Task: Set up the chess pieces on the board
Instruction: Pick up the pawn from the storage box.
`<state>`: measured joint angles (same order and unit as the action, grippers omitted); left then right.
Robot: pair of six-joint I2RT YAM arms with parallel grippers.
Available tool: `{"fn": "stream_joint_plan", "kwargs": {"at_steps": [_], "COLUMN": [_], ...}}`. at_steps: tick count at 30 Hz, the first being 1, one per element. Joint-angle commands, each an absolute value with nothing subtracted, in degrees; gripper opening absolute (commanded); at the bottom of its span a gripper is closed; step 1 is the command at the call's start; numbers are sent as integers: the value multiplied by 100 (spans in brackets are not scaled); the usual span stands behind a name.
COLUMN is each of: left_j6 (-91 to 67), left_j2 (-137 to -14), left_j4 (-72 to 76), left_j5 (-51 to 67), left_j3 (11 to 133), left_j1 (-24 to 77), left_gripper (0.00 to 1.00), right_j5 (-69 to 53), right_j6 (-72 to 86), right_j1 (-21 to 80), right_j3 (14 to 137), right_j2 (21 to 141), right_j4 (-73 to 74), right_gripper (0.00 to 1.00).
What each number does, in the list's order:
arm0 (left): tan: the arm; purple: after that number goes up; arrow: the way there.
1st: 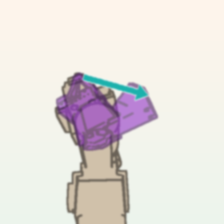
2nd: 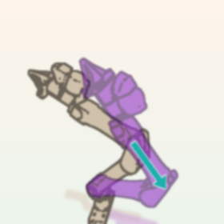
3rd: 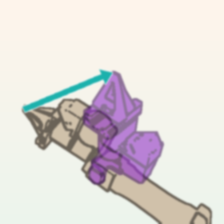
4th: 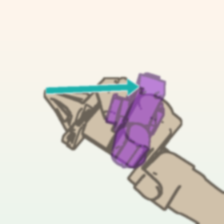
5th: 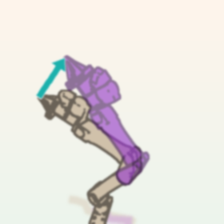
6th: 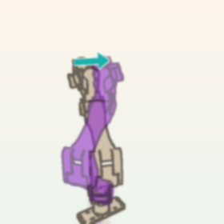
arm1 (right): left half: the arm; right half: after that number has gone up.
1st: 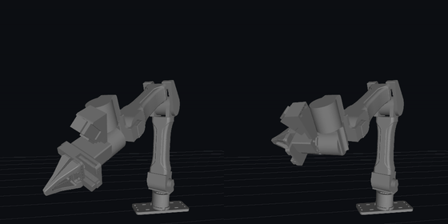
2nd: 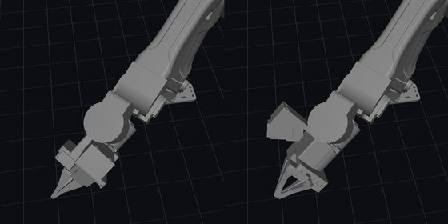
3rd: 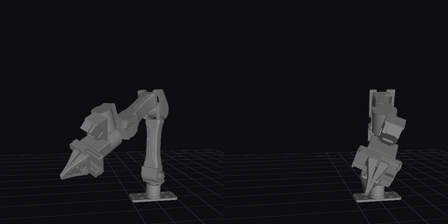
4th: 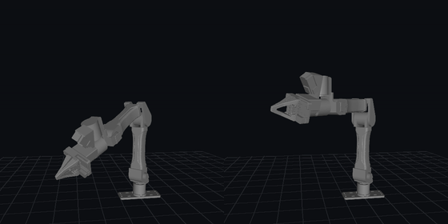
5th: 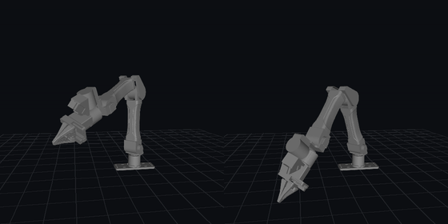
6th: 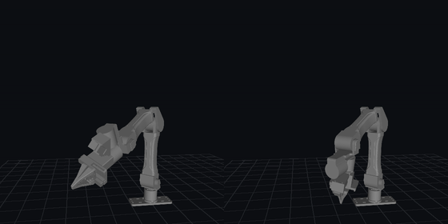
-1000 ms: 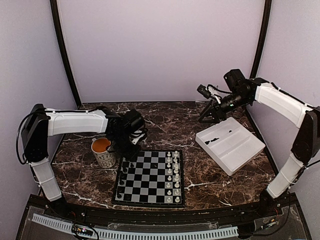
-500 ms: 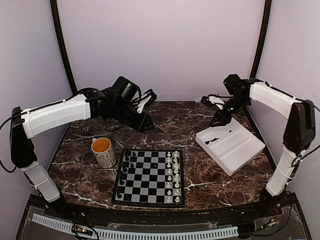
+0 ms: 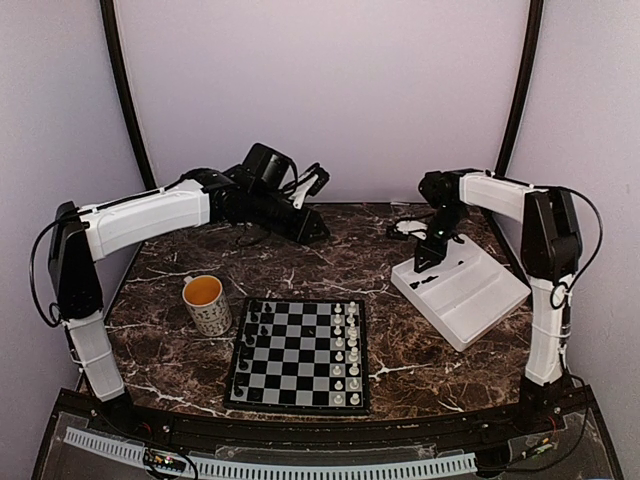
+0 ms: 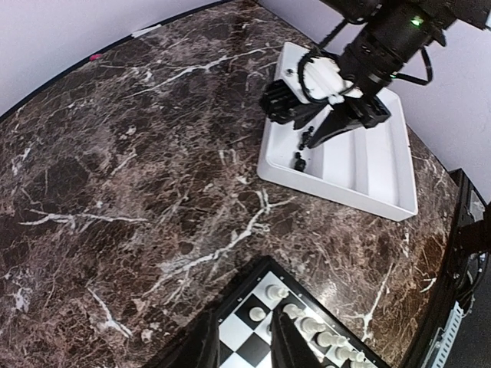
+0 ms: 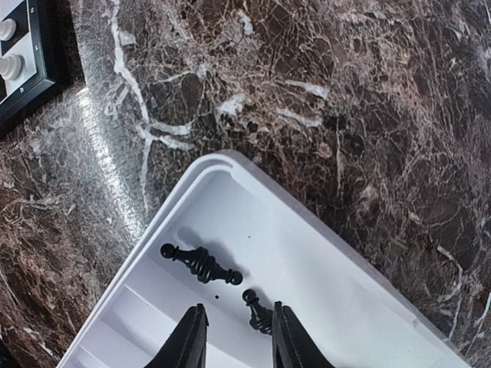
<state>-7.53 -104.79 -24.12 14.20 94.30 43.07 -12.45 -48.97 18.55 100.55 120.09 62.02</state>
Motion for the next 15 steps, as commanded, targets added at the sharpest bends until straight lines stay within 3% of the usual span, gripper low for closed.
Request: {"fn": "stream_joint_plan", "kwargs": {"at_steps": [1,10,15], "left_j6": [-887,-1438,-1451], "left_j2": [-10707,-10782,-11114], "left_j4": [-2968,-3321,-3901], "left_j5": [1522,1520,1423], "left_j3": [10055,10434,11442], "left_j1": [4003,3643,3625], "left_gripper": [26,26,28], "right_j5": [-1061,-714,-617], "right_j6": [-5293,-5967,-6265], "right_j1": [2037,2113,2125], "right_j3": [10620,11342,11407], "right_j2": [12260,12652,12718], "right_j4": [6773,7616,7839], "right_gripper": [31,32,32]}}
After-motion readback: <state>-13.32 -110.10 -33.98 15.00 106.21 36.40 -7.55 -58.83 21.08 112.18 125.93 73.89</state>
